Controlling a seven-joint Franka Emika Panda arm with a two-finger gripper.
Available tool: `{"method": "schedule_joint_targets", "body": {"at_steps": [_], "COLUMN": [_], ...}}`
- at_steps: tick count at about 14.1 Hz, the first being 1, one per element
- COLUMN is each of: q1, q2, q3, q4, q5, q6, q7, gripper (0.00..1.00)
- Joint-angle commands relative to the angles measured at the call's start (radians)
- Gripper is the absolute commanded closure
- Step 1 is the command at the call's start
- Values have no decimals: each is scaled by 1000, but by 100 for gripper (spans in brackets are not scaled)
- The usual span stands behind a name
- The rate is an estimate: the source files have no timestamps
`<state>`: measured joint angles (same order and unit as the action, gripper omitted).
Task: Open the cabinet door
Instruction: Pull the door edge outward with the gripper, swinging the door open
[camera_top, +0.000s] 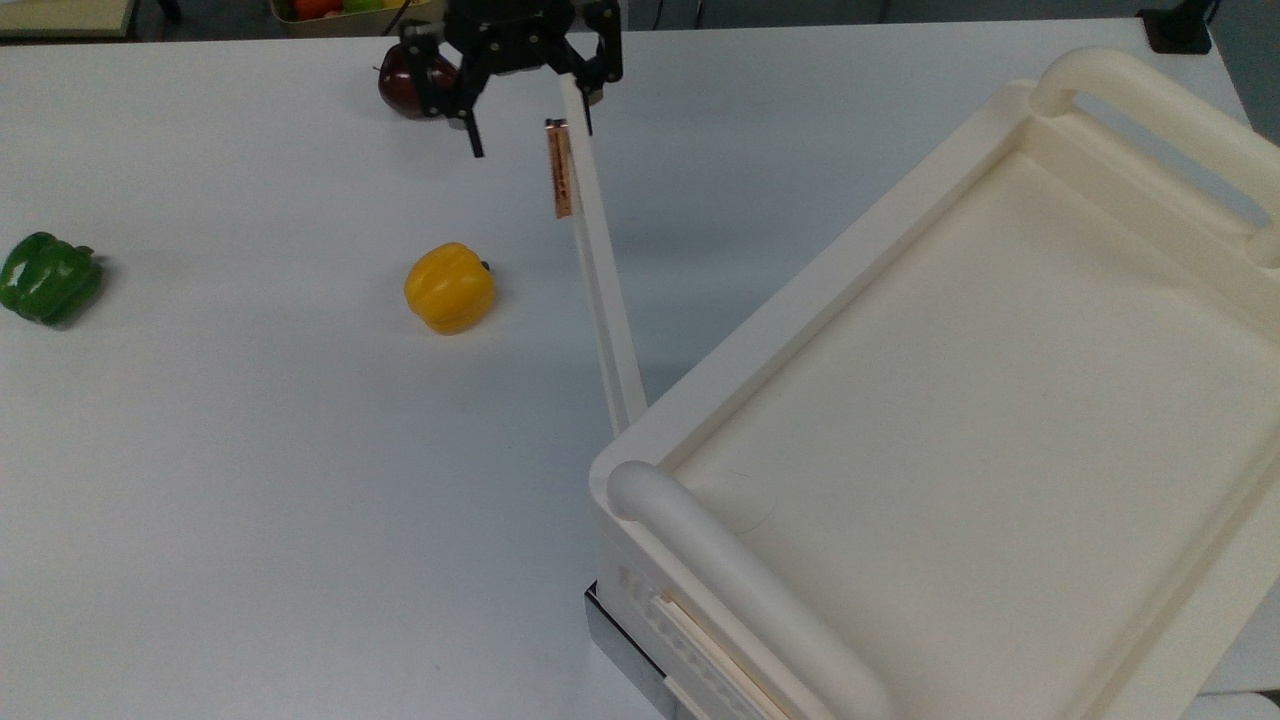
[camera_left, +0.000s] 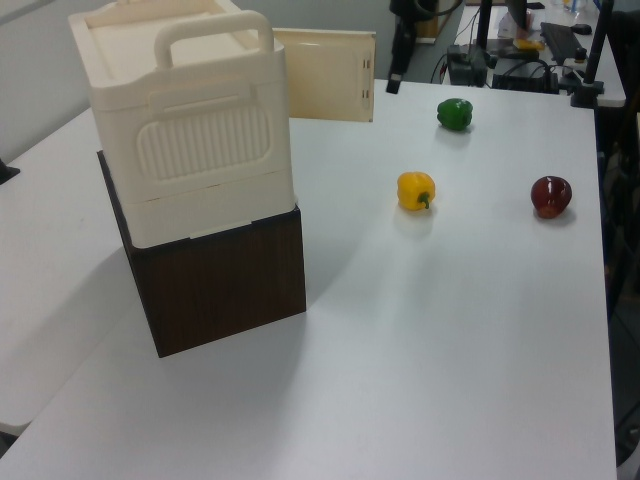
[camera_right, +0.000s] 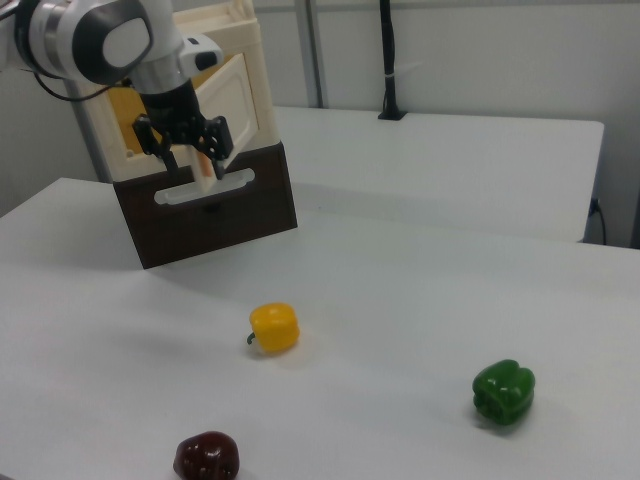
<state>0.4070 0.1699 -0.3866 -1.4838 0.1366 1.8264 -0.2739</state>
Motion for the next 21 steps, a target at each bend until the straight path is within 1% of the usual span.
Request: {"method": "schedule_joint_targets", "body": {"at_steps": [1, 3, 4, 6, 14, 16, 20, 21], "q1": [3, -8, -10, -37, -82, -83, -77, -82], "q2": [-20, -10, -10, -20, -73, -69, -76, -98], "q3": [-48, -41, -41, -35, -21, -21, -37, -38], "q4": [-18, -18, -18, -16, -15, -16, -15, -15], "q5": [-54, -118, -132, -135, -127, -127, -132, -132], "q6": [-75, -79, -81, -84, -177, -200, -234, -263], "q7": [82, 195, 234, 265, 251, 251, 236, 219], "gripper": [0, 0, 0, 0, 0, 0, 0, 0]}}
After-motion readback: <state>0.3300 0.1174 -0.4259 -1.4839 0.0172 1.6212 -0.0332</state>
